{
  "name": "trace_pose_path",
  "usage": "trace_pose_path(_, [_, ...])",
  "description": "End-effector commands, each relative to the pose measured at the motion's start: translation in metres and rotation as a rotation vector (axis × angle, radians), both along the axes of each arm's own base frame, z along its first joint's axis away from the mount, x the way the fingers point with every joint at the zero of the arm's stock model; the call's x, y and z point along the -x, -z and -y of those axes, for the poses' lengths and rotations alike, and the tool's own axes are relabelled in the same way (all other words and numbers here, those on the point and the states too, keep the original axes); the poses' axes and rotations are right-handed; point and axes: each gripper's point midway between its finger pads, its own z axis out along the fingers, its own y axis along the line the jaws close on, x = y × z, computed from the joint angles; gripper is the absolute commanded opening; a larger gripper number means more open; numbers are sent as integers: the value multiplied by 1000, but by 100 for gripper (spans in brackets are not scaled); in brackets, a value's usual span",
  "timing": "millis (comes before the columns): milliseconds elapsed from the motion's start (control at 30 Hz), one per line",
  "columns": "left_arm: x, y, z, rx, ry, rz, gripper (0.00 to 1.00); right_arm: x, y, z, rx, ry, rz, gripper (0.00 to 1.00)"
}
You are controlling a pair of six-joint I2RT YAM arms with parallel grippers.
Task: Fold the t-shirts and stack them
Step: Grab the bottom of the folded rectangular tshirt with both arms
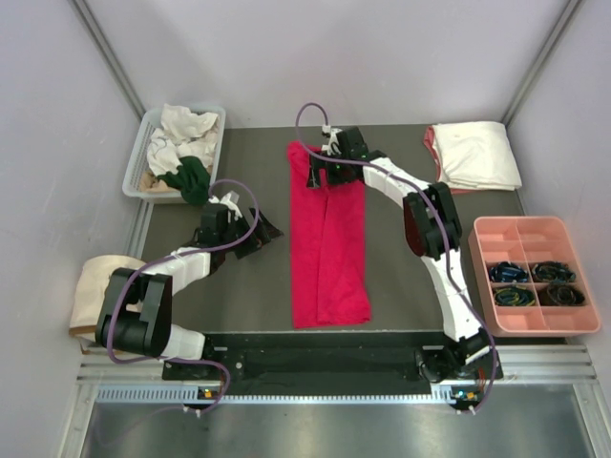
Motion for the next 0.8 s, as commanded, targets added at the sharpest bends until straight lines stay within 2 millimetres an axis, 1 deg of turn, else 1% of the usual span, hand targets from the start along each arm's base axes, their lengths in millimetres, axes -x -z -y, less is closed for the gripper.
trace_pose_path(0, [-5,-6,5,25,12,34,99,4,-52,-9,-91,-51,66,91])
trace_pose_path(233, [-2,-4,4,22,9,30,99,9,-66,-11,-116,-88,95,91])
trace_pose_path(500, [0,-1,4,28,4,22,99,18,-82,-20,-164,-155,112,91])
trace_pose_path(633, [0,-1,4,28,5,22,99,24,-82,-26,-194,-194,94,91])
trace_pose_path(667, [0,-1,4,28,5,22,99,26,-85,-29,-213,-213,86,91])
trace_pose_path(700, [-1,-1,4,27,3,23,99,28,-85,-31,-221,-225,79,91])
trace_pose_path(733, [0,-1,4,28,4,23,99,29,-80,-33,-225,-233,63,91])
trace_pose_path(767, [1,1,3,27,4,19,99,31,-82,-36,-241,-252,56,91])
